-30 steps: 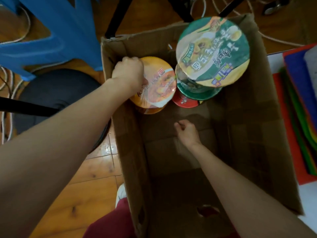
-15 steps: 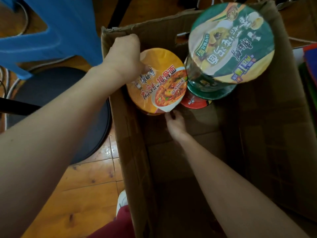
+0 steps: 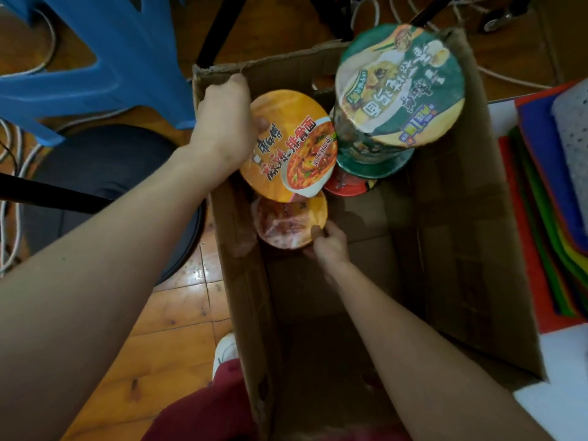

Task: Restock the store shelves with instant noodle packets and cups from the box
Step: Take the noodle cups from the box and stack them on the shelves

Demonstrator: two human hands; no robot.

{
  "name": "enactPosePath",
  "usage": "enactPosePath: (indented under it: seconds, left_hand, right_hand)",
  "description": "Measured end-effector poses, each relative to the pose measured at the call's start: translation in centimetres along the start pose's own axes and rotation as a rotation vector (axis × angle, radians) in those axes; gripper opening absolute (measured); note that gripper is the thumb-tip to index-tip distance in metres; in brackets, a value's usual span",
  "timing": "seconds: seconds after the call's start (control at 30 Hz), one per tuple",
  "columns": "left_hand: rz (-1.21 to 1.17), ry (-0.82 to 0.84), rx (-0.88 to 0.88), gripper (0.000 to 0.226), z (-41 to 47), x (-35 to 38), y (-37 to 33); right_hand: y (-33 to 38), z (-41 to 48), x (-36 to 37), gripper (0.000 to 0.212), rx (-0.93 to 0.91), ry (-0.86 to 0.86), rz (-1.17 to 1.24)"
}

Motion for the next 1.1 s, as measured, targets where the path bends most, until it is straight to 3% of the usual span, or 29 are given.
enactPosePath:
  seconds: [0.17, 0.47, 0.8, 1.1]
  left_hand:
    - [-0.051, 0.056, -0.061, 0.033, -3.1, -2.8, -0.6]
    - [-0.108, 0.081, -0.135, 0.031, -10.2, -12.8, -3.8]
    - [-0.204, -0.165, -0.05, 0.031, -17.4, -29.1, -8.8]
    - [-0.204, -0.373, 0.148, 0.034, -24.5, -44.3, -10.2]
  right_hand:
    - [1.1, -5.3, -3.8, 0.029, 0.037, -0.033, -0.114]
    - [6.8, -16.6, -10.1, 0.024, -0.11, 0.031, -0.574]
    - [17.6, -33.1, -14.2, 0.032, -0.379, 0.161, -0.834]
    - [23.2, -50.9, -15.1, 0.036, -0.667, -0.011, -0.92]
Point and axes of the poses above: each hand's wrist, its own z-axis towards the middle knuckle, its own x-axis out of the palm, y = z × x, the point moved 2 cm from there along z, towards the middle knuckle, and after that the axes turned 13 degrees about z, right-handed, at the moved point
